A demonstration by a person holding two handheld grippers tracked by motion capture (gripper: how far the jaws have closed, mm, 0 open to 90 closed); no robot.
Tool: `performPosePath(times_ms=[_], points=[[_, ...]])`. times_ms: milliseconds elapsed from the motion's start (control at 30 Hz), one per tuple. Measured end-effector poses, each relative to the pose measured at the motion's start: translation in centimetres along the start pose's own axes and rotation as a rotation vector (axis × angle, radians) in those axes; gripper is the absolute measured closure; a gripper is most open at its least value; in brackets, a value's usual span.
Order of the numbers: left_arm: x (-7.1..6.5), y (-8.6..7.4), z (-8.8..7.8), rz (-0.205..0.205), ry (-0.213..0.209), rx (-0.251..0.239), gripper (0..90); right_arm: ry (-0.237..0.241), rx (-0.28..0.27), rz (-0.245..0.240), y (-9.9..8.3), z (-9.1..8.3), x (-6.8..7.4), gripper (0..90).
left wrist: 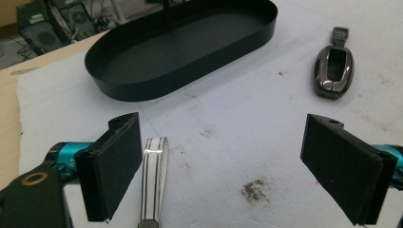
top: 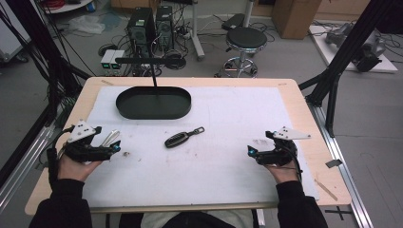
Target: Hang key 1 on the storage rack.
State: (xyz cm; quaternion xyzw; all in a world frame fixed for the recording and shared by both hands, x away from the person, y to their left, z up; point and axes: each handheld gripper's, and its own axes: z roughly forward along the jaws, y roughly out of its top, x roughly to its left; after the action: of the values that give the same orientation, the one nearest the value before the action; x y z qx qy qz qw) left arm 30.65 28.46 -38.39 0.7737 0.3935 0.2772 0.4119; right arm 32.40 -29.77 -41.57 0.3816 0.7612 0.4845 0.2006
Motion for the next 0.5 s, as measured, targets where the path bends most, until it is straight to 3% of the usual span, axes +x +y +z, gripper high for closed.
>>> performPosePath(times_ms=[100,500], points=[[0.4,0.7,0.6,0.011,0.002,0.027,12.6,0.000,-0.006,0.009,0.0,-0.1,-0.1,0.8],[2.2,0.7,2.6,-0.040,-0.013,0.119,12.6,0.006,0.005,-0.003,0.0,0.0,0.0,0.8]])
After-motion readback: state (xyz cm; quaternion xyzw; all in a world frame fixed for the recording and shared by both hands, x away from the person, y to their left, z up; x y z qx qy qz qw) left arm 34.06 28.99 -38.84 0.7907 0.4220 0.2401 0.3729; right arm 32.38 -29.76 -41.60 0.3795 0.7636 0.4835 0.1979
